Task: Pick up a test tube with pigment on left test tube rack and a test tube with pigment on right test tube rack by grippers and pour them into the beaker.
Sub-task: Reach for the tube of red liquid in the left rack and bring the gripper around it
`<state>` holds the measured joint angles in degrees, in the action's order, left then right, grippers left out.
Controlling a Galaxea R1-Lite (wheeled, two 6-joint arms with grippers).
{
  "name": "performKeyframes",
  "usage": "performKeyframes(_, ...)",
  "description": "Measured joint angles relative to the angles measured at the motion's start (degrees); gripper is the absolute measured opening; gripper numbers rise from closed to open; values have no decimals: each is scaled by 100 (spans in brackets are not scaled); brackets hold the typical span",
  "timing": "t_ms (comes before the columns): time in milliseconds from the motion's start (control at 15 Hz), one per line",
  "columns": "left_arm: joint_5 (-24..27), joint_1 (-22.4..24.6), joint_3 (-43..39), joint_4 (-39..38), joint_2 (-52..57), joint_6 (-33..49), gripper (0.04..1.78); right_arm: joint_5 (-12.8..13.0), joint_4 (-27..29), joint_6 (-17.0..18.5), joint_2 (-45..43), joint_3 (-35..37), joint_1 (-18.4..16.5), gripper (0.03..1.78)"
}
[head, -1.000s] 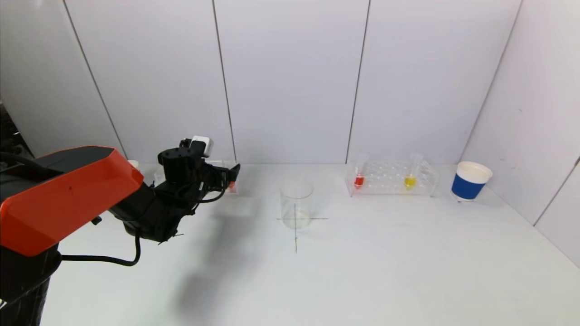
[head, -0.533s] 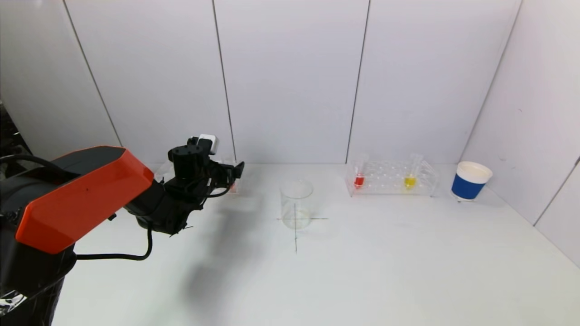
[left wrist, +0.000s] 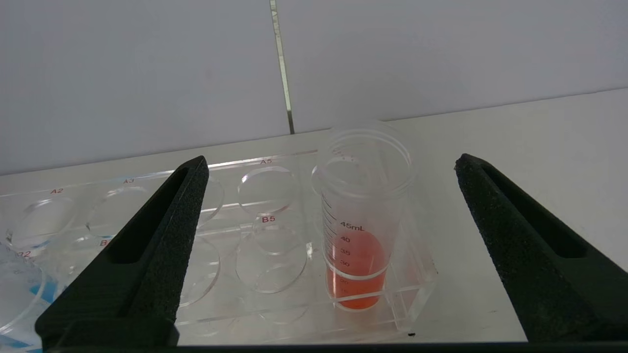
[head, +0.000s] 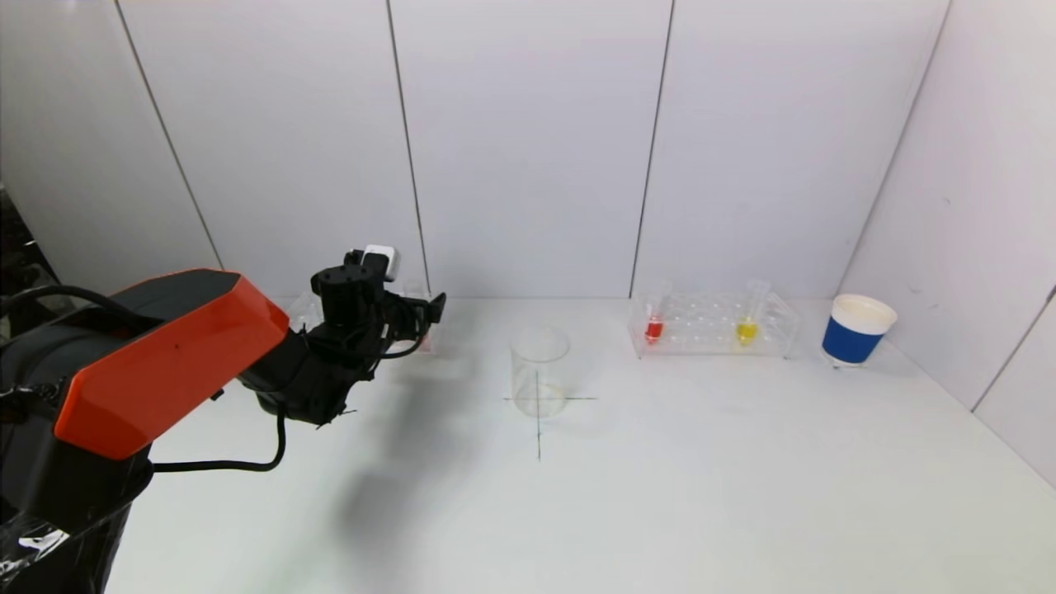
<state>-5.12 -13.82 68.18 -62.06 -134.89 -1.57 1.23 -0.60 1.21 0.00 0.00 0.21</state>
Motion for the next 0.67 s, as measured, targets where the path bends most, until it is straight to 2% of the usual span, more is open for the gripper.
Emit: performKeyframes(667,0,-50,1,-163,-185,-27,176,-2,0,0,0,0,1,177)
